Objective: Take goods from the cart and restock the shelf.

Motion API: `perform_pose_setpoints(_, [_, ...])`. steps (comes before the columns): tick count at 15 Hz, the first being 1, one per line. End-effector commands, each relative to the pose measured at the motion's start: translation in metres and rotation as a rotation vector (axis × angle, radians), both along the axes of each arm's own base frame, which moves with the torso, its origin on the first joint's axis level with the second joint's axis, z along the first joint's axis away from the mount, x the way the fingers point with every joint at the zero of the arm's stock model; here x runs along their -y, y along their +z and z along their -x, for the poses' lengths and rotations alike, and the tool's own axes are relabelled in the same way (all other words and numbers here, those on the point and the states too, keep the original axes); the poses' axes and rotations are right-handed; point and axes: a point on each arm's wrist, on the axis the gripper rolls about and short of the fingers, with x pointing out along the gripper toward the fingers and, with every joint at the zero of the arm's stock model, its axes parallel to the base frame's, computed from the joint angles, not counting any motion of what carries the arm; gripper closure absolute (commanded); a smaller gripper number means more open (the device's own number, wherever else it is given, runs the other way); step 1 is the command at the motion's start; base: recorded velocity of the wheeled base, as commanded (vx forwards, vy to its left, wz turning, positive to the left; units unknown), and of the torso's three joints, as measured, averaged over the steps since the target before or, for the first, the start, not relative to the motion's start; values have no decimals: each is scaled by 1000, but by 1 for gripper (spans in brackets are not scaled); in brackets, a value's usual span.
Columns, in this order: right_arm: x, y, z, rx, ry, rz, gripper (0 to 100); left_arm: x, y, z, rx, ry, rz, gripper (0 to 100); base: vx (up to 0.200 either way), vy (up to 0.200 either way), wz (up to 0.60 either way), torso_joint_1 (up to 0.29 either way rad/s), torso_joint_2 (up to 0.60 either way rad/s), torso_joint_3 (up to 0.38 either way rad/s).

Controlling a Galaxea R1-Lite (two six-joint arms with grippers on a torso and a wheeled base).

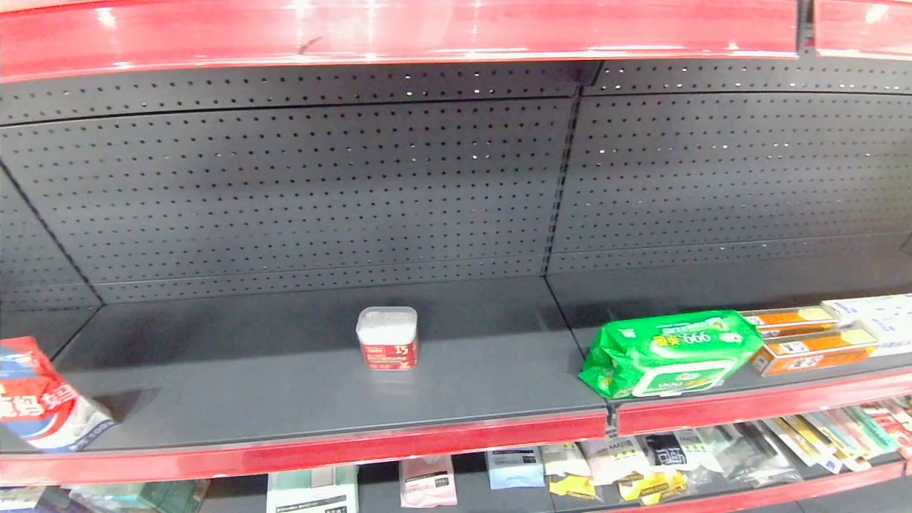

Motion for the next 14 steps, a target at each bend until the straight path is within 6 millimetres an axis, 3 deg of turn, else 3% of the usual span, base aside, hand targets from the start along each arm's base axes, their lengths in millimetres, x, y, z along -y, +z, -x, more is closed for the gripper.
perform_pose_setpoints(1, [0,0,-1,-15,2,1,0,0,0,0,-1,-1,1,0,0,0,-600,2,-2,-2])
perform_pose_setpoints(14, [0,0,0,-3,-4,-2,0,0,0,0,-1,-1,1,0,0,0,-600,3,3,4])
